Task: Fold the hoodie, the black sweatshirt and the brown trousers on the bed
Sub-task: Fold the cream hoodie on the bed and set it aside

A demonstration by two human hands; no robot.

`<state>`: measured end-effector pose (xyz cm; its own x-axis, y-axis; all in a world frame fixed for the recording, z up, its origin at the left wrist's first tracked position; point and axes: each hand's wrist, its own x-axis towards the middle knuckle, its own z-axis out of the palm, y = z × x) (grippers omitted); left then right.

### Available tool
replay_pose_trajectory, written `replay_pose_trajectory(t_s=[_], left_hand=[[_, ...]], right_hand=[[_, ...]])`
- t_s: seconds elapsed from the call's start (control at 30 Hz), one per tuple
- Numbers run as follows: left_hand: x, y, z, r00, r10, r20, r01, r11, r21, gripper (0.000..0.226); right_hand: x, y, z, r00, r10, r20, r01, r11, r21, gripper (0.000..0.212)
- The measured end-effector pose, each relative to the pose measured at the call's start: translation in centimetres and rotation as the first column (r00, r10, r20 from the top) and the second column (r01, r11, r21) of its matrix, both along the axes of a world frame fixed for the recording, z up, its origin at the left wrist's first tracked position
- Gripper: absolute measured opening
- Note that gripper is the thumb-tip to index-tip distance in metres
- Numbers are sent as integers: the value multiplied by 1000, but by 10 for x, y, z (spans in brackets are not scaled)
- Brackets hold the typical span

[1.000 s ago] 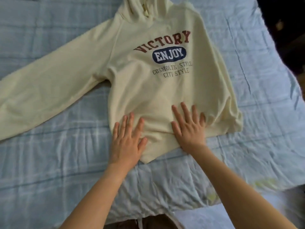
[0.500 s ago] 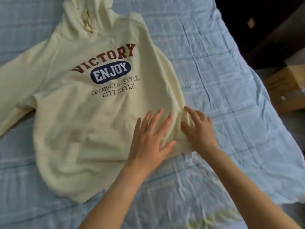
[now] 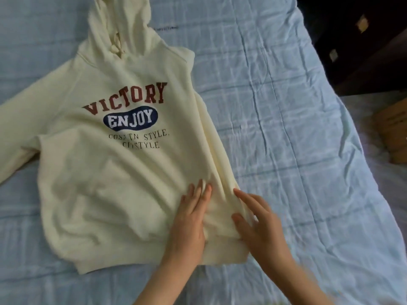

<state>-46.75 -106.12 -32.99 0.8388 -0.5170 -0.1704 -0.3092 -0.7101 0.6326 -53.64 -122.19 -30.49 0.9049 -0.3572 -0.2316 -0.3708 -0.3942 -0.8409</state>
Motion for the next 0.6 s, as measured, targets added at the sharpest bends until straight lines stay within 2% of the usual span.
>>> replay_pose_trajectory(t_s=[0.07,0.1,0.2,0.27,0.37,0.43,0.53,0.6], left_hand=[[-7,7,-8,996,-88,-13,89,982,165,71],[-5,8,-6,997,-69,-38,75,984,165,63],[17,2,12,989,142,48,-142,990,4,40],[46,-8,20,949,252,191,-240,967,-82,31],[110,-35,33,917,312,250,-286,949,-135,39],[160,-52,38,891,318,323,-297,948,-114,43],[225,-68,35,883,219,415,-269,961,65,48],[252,-71,25,927,152,344,-212,966,146,51]], right_hand=[[-3,4,-13,993,92,-74,-95,995,-26,55],[1,5,-18,987,132,-92,-138,988,-64,54],[29,-2,-26,992,110,-55,-115,988,-99,52],[56,-9,-28,997,44,-58,-47,997,-55,55],[99,-12,-29,998,8,-62,-9,1000,-25,57],[124,-11,-31,998,-6,-58,3,999,-46,58],[147,-5,-36,999,-33,-29,31,998,-52,59],[155,2,-35,998,-69,-3,69,997,24,55]])
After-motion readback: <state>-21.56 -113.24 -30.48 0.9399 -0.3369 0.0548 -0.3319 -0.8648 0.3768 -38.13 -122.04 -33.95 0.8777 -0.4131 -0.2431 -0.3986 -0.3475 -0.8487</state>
